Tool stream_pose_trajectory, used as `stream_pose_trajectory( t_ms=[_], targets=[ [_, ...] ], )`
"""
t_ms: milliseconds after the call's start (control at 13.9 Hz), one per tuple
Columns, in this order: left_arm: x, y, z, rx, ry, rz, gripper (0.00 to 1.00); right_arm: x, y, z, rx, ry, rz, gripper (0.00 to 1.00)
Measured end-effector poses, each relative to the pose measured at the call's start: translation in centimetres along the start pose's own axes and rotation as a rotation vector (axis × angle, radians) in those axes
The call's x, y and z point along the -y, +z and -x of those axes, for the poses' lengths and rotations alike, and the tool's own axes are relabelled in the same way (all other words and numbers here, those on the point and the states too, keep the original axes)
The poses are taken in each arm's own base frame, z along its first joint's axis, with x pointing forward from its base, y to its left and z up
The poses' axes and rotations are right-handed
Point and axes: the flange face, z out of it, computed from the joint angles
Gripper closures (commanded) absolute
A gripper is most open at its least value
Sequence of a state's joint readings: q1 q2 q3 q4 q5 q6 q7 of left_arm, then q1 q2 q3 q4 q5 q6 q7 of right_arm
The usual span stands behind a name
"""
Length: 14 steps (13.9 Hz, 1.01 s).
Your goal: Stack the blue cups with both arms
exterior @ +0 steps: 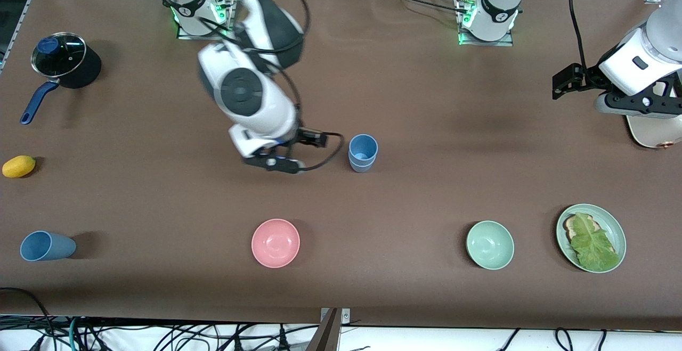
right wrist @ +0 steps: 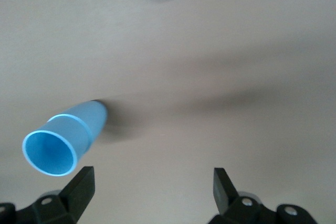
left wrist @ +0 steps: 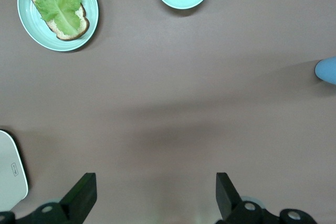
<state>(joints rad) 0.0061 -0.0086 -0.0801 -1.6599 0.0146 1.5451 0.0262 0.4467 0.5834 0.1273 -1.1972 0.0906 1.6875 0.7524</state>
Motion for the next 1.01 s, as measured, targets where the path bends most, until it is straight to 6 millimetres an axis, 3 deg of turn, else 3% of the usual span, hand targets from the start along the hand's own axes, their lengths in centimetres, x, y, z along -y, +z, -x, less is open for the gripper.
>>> stream_pose_trajectory(
  t_ms=[359, 646, 790, 1006],
  targets=[
    [0.0, 0.0, 0.0, 0.000, 0.000, 0.000, 0.00, -11.0, -2.3, -4.8, 0.049, -0.145, 0.100, 0.00],
    [0.0, 0.0, 0.0, 0.000, 0.000, 0.000, 0.00, -22.9, -2.9, -8.9, 0.034, -0.106, 0.084, 0.00],
    [0.0, 0.0, 0.0, 0.000, 0.000, 0.000, 0.00, -28.3, -3.6, -8.8, -0.047, -0.073, 0.042, 0.00],
    [0.0, 0.0, 0.0, 0.000, 0.000, 0.000, 0.00, -33.5, -6.4, -5.1, -0.125, -0.048, 0.026, 0.00]
  ],
)
